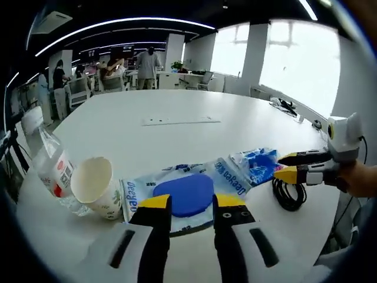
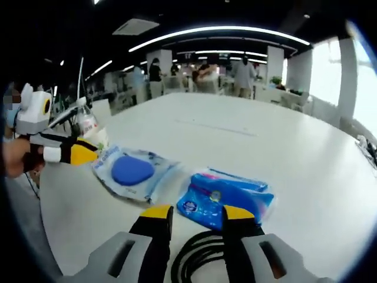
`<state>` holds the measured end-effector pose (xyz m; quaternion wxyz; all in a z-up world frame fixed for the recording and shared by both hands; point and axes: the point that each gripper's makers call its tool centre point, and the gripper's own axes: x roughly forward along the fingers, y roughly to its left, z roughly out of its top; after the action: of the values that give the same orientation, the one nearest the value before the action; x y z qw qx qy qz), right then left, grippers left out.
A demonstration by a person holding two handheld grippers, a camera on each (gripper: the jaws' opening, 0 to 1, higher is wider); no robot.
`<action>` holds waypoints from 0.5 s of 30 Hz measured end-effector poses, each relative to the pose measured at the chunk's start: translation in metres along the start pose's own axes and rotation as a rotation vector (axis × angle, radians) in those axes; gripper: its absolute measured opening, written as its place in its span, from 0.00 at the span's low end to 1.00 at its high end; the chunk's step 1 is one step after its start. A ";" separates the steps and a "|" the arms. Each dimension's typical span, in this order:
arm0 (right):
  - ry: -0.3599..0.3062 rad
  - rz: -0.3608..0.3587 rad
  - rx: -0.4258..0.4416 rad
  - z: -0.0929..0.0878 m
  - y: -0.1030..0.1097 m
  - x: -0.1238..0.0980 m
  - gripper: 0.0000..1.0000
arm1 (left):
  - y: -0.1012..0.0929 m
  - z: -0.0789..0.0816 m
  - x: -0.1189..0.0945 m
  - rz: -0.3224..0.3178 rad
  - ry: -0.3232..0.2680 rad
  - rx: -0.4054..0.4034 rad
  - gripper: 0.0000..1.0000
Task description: Arrange the tabletop items into an orderly group along one side of the table until the central work area is clear of visible clutter.
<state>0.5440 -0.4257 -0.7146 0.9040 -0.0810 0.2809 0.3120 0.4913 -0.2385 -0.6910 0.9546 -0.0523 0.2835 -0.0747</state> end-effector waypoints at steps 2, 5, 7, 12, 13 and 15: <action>-0.001 -0.013 0.014 -0.003 -0.008 -0.004 0.30 | -0.007 0.000 0.004 -0.013 0.005 -0.002 0.25; 0.002 -0.030 0.038 -0.011 -0.021 -0.010 0.30 | -0.021 0.000 0.010 -0.037 0.012 0.006 0.25; 0.006 -0.041 0.042 -0.015 -0.028 -0.014 0.30 | -0.027 -0.001 0.014 -0.047 0.018 0.010 0.25; -0.001 -0.062 0.069 -0.018 -0.043 -0.015 0.30 | -0.047 0.003 0.026 -0.083 0.029 0.027 0.24; -0.001 -0.064 0.071 -0.017 -0.045 -0.015 0.30 | -0.050 0.003 0.028 -0.088 0.033 0.031 0.24; -0.003 -0.068 0.079 -0.017 -0.049 -0.015 0.30 | -0.056 0.005 0.035 -0.097 0.041 0.040 0.24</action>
<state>0.5567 -0.4778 -0.7218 0.9170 -0.0540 0.2887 0.2698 0.5162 -0.2992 -0.6976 0.9447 -0.0453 0.2987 -0.1278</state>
